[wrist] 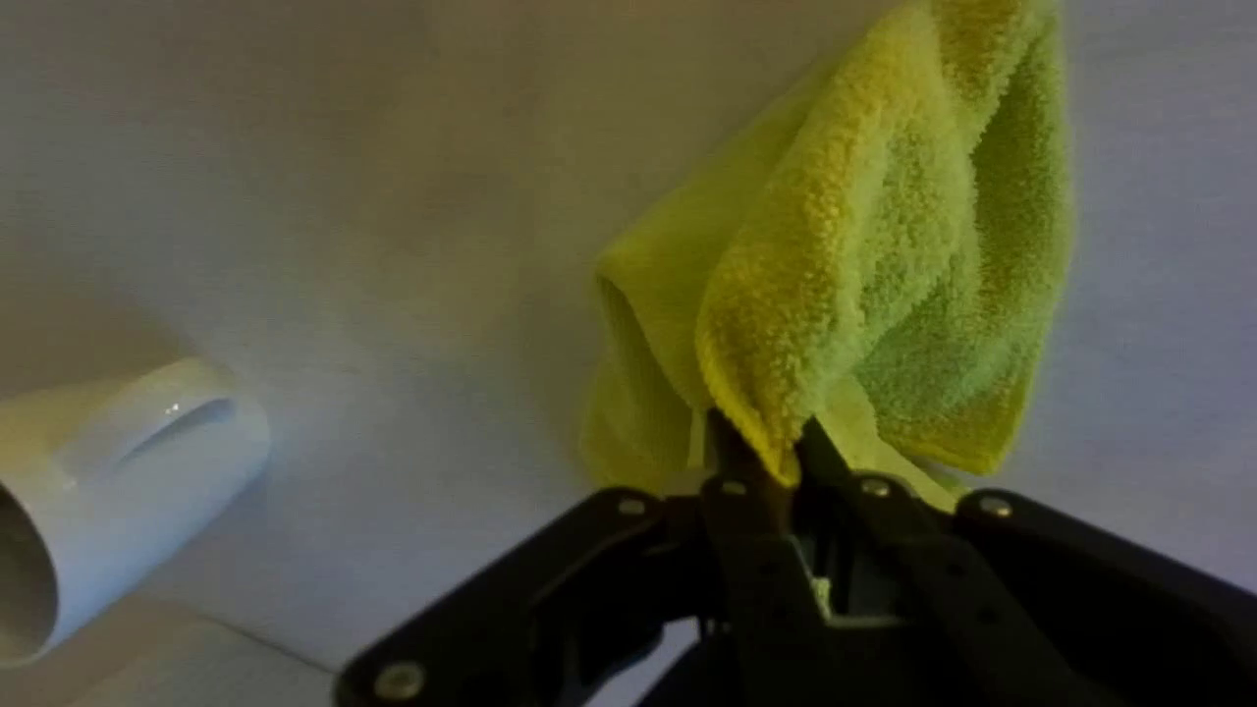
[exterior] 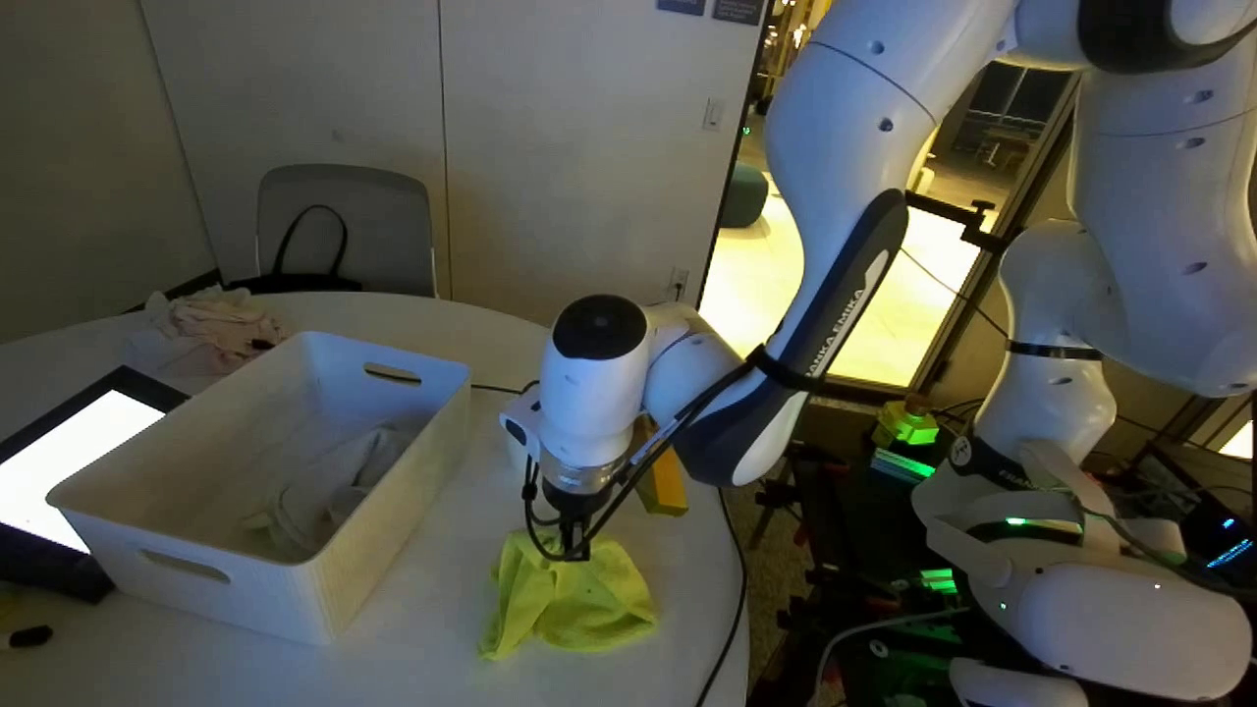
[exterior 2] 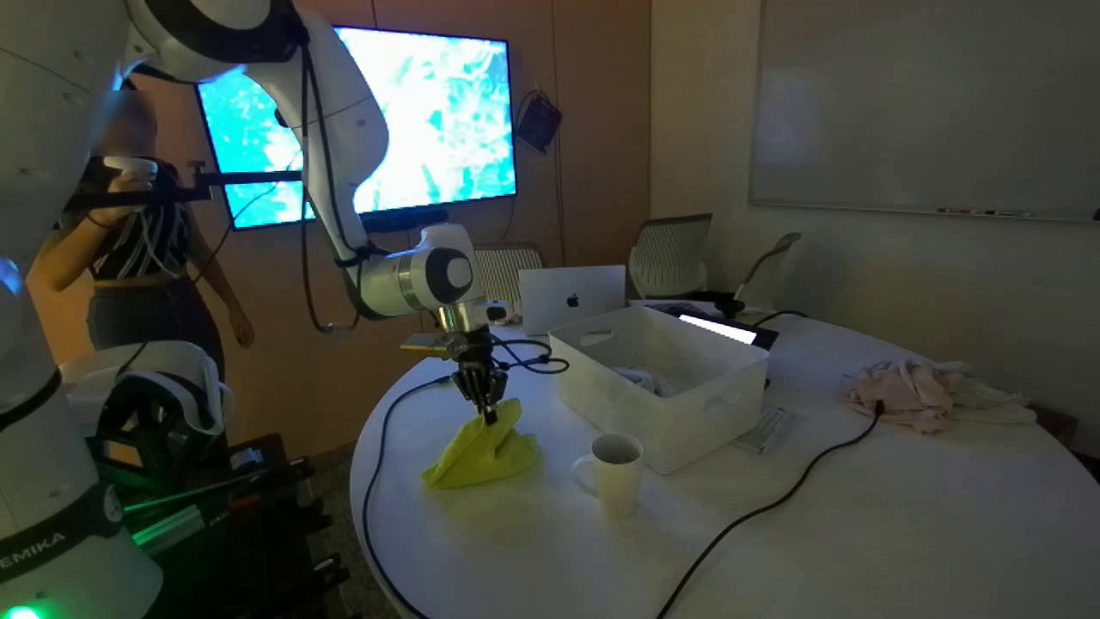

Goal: Put all the towels in the basket and the other objects in the white mug

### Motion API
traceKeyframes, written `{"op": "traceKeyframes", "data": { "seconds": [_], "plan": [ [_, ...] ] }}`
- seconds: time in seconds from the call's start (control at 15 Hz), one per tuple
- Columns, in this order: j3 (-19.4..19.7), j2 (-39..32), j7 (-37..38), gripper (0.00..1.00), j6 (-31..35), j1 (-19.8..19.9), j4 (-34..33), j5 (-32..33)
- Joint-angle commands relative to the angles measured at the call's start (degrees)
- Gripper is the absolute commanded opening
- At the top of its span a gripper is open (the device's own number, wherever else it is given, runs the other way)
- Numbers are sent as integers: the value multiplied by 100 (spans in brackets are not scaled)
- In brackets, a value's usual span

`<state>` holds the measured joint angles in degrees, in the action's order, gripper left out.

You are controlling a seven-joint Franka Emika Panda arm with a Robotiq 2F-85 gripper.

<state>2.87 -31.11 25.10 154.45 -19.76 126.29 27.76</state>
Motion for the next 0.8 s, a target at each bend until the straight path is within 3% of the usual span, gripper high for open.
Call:
{"op": "traceKeyframes", "data": {
  "seconds": [0.0, 0.2, 0.47, 0.6, 0.67, 0.73],
  "plan": [
    [420, 44, 380, 47, 225, -248, 224, -52],
    [820, 141, 880, 25, 299, -413, 495, 9],
    [1114, 162, 1292, 19, 448, -422, 801, -57],
    [1161, 89, 1354, 26, 526, -407, 839, -78],
    [1142, 51, 1332, 24, 598, -399, 846, -87],
    [1145, 3, 1344, 32, 588, -465, 800, -63]
  ]
}}
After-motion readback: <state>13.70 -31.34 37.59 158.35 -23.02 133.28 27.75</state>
